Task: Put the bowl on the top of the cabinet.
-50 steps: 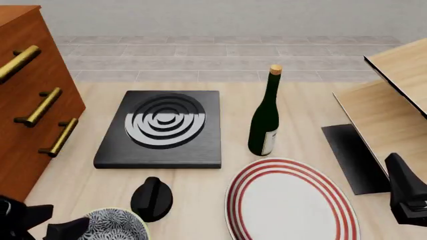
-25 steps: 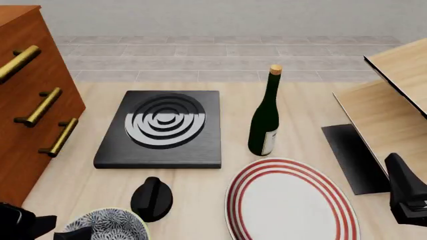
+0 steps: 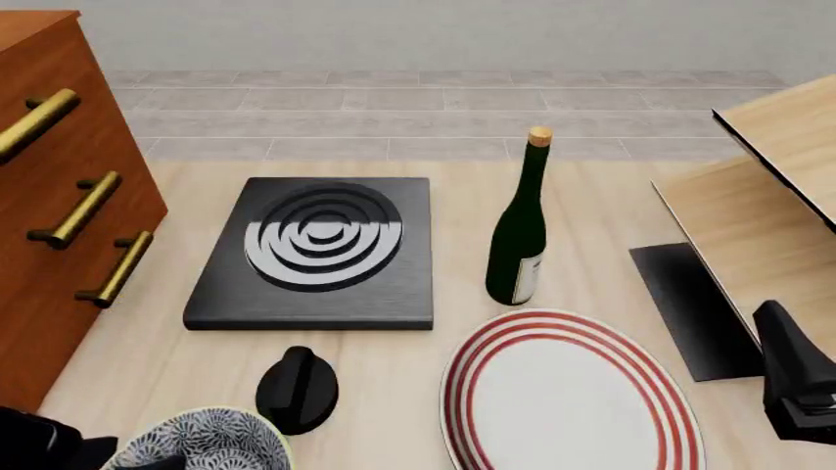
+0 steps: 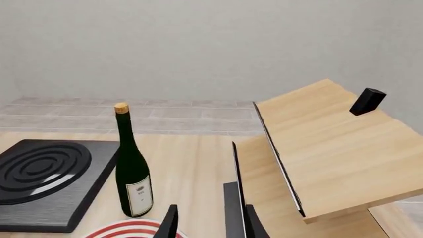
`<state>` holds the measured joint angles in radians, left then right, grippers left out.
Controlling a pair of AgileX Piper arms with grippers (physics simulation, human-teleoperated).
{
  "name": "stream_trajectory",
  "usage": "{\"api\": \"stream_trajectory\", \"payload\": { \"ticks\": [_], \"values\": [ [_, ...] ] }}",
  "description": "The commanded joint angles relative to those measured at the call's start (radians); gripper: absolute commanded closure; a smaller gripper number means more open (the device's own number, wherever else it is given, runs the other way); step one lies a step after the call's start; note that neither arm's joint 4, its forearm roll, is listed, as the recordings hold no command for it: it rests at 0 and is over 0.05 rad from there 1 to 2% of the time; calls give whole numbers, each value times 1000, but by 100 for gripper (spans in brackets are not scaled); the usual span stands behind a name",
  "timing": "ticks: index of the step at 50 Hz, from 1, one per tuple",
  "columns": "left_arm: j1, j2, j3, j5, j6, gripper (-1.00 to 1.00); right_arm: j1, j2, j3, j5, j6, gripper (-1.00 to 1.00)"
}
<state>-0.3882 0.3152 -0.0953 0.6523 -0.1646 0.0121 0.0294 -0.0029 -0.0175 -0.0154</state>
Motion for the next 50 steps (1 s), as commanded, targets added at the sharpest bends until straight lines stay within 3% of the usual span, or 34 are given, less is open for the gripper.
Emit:
{"api": "stream_trajectory", "payload": {
  "ticks": [1,25,43,44,45,46,50],
  "values": [
    [-1,8,21,-23,-11,-100,0,-2,0,2,-2,-100],
    [-2,66,79,-128,-32,-100,0,10,-2,-8,-5,-100],
    [-14,63,94,-136,-64,-100,2,11,1,-10,-11,-100],
    [29,66,93,-139,-10,-100,2,13,0,-11,-12,-100],
    [42,65,91,-140,0,100,2,13,0,-10,-12,-100],
    [20,64,92,-137,-34,100,3,14,0,-11,-12,-100],
    [30,67,91,-142,-29,100,3,16,0,-13,-14,-100]
  ]
}}
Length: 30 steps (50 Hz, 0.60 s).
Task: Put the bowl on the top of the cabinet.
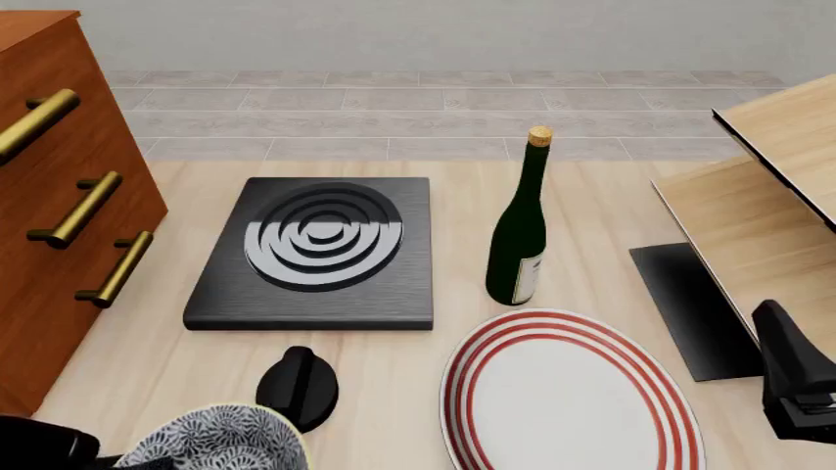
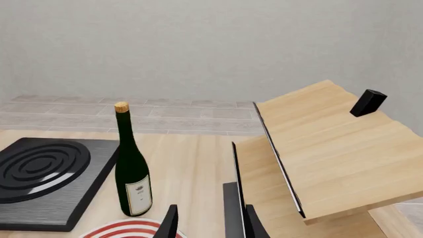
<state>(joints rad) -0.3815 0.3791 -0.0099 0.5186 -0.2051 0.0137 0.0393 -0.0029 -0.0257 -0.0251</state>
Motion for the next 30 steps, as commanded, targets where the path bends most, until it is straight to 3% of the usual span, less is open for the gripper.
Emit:
{"api": "stream_trajectory", "payload": {
  "ticks": [1,15,30],
  "values": [
    [14,1,5,-7,12,100,1,7,-1,-5,-4,-100],
    [30,19,-1,-29,28,100,1,6,0,-5,-5,-100],
    [18,-63,-114,107,37,100,1,-8,-1,8,-6,-100]
  ]
}}
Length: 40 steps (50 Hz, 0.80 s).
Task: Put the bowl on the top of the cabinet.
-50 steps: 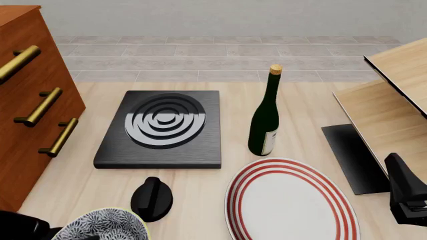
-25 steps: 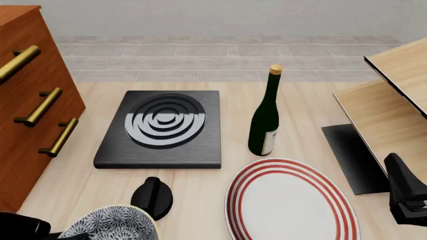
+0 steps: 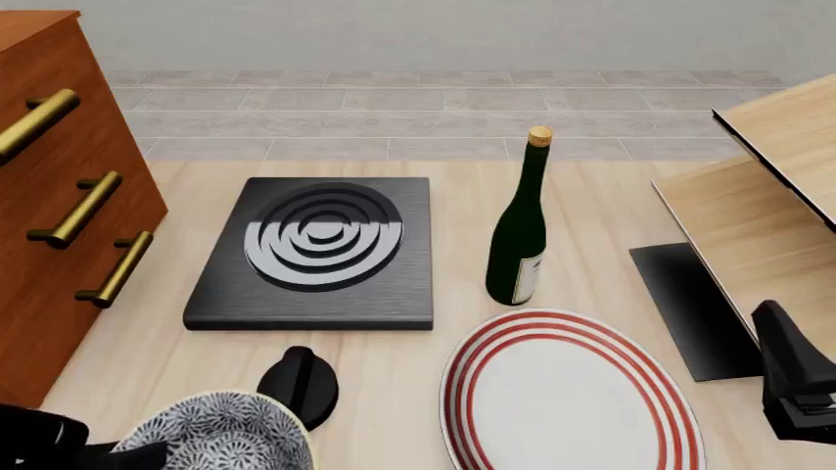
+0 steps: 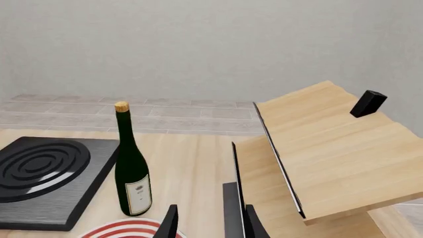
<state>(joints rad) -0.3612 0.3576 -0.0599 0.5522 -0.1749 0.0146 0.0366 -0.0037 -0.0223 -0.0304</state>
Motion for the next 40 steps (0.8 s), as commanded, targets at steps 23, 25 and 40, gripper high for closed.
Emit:
{"api": "stream_trajectory", "payload": {
  "ticks": [23,25,40],
  "values": [
    [60,-109,-345,255,64,100,0,-7,1,4,1,-100],
    [64,-106,-353,255,59,100,0,-8,1,4,1,-100],
    [-3,9,-538,145,-17,100,0,-16,-1,12,1,-100]
  ]
}}
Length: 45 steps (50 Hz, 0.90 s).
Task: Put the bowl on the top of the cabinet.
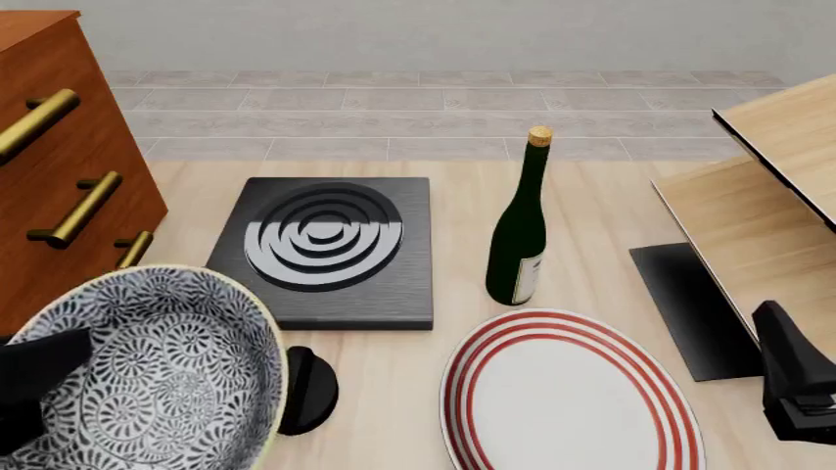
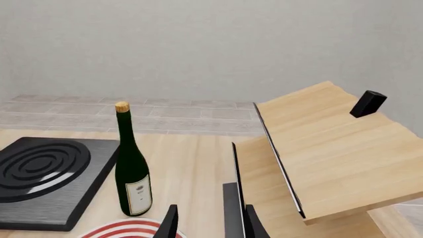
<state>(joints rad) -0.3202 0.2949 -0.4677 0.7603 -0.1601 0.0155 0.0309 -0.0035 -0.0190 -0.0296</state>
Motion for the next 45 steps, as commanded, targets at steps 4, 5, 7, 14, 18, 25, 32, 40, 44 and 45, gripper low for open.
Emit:
{"api": "stream_trajectory", "payload": {
  "ticks": [4,5,7,14,18,25,32,40,44,45],
  "values": [
    [-74,118,-158,-102,-44,100,-2,-13,-2,13,1,-100],
    [-92,130,-168,-114,-43,100,-2,-13,-1,12,1,-100],
    [-101,147,-183,-127,-48,100,-2,-14,-2,15,3,-100],
    [-129,228,-229,-195,-4,100,-4,-18,0,15,5,-100],
    [-125,265,-254,-227,-9,100,-4,-16,-3,15,7,-100],
    [-108,310,-302,-269,-30,100,-4,-14,-1,12,7,-100],
    [-70,361,-345,-293,-61,100,-5,-14,-2,12,9,-100],
    [51,455,-376,-294,-85,100,-7,-13,-6,15,12,-100],
    [63,478,-410,-275,-69,100,-7,-10,-3,9,13,-100],
    [56,483,-416,-272,-77,100,-7,-10,-3,9,13,-100]
  ]
}}
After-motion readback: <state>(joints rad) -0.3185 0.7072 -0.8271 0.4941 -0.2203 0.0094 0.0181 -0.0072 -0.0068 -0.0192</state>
